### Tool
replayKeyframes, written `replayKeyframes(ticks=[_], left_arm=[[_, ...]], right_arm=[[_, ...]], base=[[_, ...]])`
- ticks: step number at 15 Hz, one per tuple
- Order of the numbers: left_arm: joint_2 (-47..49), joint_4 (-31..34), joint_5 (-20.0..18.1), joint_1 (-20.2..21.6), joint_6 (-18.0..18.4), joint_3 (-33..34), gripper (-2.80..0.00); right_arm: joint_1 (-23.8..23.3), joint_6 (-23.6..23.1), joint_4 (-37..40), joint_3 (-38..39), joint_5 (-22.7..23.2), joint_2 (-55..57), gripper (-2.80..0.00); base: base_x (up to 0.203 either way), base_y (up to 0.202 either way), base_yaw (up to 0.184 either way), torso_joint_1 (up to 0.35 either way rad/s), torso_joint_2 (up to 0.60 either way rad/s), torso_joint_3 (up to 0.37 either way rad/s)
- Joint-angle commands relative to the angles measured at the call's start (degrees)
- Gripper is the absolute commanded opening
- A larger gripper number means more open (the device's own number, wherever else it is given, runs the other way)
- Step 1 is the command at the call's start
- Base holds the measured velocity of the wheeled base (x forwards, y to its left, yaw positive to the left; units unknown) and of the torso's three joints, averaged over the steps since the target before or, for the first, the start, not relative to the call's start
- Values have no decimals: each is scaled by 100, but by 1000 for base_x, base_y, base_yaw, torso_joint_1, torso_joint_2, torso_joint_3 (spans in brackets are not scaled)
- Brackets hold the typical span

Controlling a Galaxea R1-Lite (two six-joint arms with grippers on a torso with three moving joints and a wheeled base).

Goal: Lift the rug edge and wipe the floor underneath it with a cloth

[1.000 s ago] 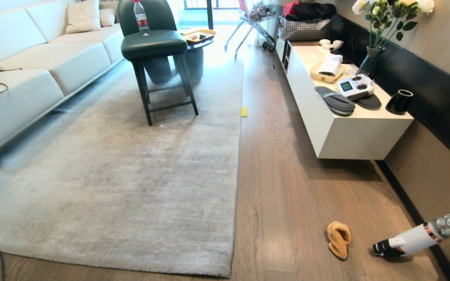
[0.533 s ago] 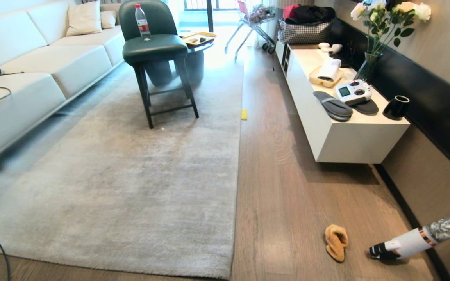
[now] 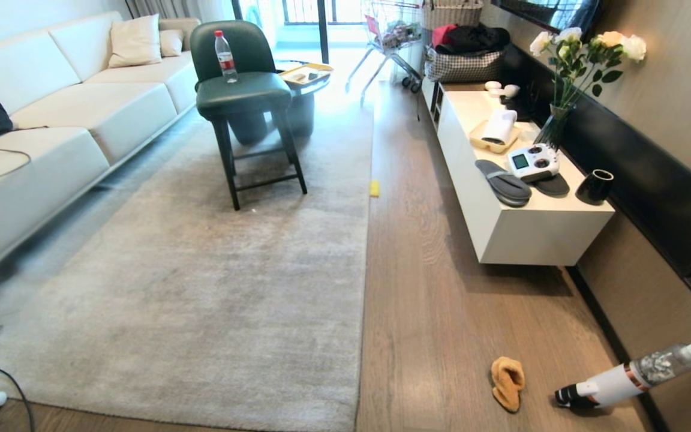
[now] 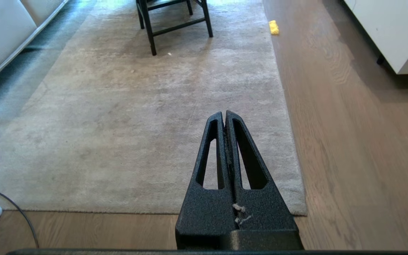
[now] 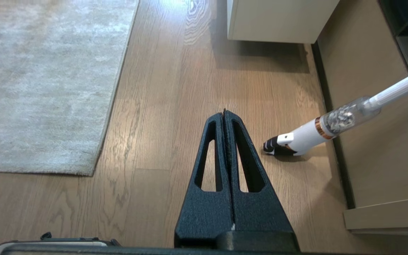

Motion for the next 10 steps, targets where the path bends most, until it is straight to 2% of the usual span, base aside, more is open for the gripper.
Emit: replayKeyframes(ticks=[1,10], left_arm=[[5,-1,0,1,1,0,-280],[5,-1,9,1,-8,0,-280]], right_arm=[[0,-2,-1,0,4,9,-280],[0,-2,-1,0,4,9,-280]], base=[[0,0,0,102,-447,-373],[0,0,0,141,-488,-356]])
